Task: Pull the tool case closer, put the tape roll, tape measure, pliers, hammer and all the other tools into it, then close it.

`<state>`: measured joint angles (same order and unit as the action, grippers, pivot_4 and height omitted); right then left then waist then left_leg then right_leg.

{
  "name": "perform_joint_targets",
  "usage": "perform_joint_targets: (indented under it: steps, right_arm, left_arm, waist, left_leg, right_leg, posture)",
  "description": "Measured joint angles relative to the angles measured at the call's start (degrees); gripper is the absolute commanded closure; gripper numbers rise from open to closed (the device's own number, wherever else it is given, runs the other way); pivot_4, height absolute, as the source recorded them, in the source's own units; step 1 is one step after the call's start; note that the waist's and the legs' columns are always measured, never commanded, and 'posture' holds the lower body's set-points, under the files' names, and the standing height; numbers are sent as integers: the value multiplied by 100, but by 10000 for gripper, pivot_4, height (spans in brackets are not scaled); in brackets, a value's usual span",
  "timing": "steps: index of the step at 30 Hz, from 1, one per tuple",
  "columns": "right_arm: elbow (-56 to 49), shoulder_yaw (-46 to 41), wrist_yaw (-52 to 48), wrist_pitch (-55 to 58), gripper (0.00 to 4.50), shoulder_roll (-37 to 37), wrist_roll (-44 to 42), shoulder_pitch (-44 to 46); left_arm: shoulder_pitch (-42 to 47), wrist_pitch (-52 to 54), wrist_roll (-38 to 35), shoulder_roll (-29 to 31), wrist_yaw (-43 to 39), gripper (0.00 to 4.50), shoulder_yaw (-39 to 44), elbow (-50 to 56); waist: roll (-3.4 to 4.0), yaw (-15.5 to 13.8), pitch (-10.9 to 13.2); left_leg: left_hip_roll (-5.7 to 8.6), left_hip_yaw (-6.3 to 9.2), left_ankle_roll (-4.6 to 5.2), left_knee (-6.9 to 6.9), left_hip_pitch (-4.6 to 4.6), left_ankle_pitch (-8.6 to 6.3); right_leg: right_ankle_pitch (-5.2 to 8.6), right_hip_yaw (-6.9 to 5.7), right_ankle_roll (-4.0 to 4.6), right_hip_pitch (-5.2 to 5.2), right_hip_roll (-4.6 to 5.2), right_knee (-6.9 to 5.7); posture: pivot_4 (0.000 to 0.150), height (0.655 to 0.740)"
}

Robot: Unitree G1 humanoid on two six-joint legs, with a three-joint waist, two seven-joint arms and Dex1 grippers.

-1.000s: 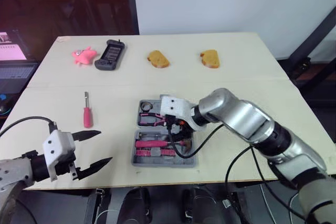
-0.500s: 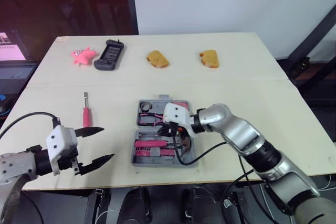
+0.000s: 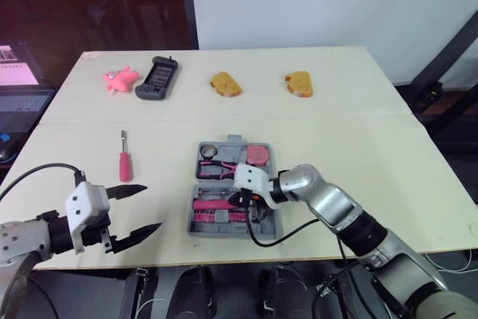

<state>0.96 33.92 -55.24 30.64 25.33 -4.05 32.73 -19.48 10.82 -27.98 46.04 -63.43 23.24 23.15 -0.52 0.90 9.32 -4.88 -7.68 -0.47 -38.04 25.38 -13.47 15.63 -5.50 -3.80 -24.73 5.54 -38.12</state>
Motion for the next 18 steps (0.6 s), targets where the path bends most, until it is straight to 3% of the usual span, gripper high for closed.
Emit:
perform_joint_targets:
  steps: [18]
  right_arm:
    - [843, -272, -356, -572, 44319, -319, 116, -243]
  left_arm:
    - [1, -3, 31, 4, -5, 0, 2, -9]
  waist:
    - [-25, -8, -35]
  left_leg:
    - [-3, 5, -1, 17, -78, -4]
  right_leg:
    - [14, -1, 17, 45, 5, 9]
  posture:
    - [1500, 7188]
